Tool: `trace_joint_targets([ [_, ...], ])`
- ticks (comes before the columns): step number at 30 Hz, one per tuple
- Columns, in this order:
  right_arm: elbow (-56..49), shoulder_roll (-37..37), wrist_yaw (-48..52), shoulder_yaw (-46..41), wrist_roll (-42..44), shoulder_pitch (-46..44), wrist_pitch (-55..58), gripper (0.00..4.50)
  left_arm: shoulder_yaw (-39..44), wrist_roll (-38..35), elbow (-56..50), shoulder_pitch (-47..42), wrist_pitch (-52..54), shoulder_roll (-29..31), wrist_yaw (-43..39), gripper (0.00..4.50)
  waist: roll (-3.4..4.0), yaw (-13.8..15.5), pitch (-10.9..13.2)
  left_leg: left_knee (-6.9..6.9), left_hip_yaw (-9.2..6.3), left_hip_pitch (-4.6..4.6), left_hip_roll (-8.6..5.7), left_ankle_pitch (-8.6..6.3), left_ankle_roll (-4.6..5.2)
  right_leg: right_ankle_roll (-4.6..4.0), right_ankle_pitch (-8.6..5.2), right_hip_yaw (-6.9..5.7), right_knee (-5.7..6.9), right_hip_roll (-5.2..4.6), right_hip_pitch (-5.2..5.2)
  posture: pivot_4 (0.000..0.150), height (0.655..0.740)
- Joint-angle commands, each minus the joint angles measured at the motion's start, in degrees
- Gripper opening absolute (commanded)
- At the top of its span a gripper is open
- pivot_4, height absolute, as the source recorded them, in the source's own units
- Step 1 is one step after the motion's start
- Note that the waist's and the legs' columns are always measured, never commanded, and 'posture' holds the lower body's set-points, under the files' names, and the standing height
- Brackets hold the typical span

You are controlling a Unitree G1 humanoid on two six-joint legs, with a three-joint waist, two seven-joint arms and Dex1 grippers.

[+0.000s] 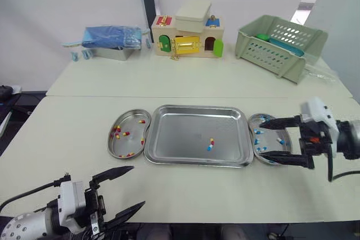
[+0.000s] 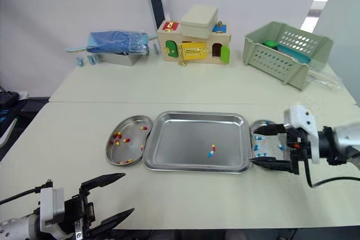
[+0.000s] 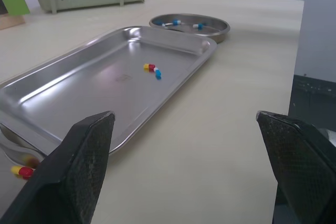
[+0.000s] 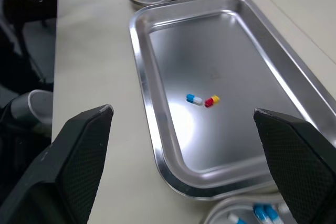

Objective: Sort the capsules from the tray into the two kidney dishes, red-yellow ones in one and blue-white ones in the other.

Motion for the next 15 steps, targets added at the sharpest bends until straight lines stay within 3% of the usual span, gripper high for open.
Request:
trace_joint_targets([
  [1,4.4,3.5,5.1,11.4,-6.6,-10.8,-2.5,4.5,-1.2,-0.6,-0.4,1.4,-2.7,-0.5,0.3,4.47,-0.03,0.1,0.0,0.01,-0.01,-0.01,0.0,0.0,0.0,0.0,0.0,-0.01,-0.03,0.0,0.01,0.15,0.74],
  [10,22.2,18.1,16.9,29.8,-23.2,-33.7,-16.6,4.5,-3.5,-0.3,0.8,2.6,-6.4,-2.2,3.0,4.47,-0.02,0.0,0.0,0.02,-0.04,-0.01,-0.02,0.01,-0.01,0.01,0.01,-0.02,0.03,-0.03,-0.07,0.15,0.74],
  [15,29.9,23.4,20.4,35.7,-31.6,-38.9,-25.1,4.5,-4.6,-0.1,0.8,3.3,-7.7,-2.6,4.7,4.47,-0.02,-0.2,0.0,0.03,-0.08,-0.01,-0.02,0.01,-0.02,0.01,0.0,-0.03,0.09,-0.03,-0.12,0.15,0.74],
])
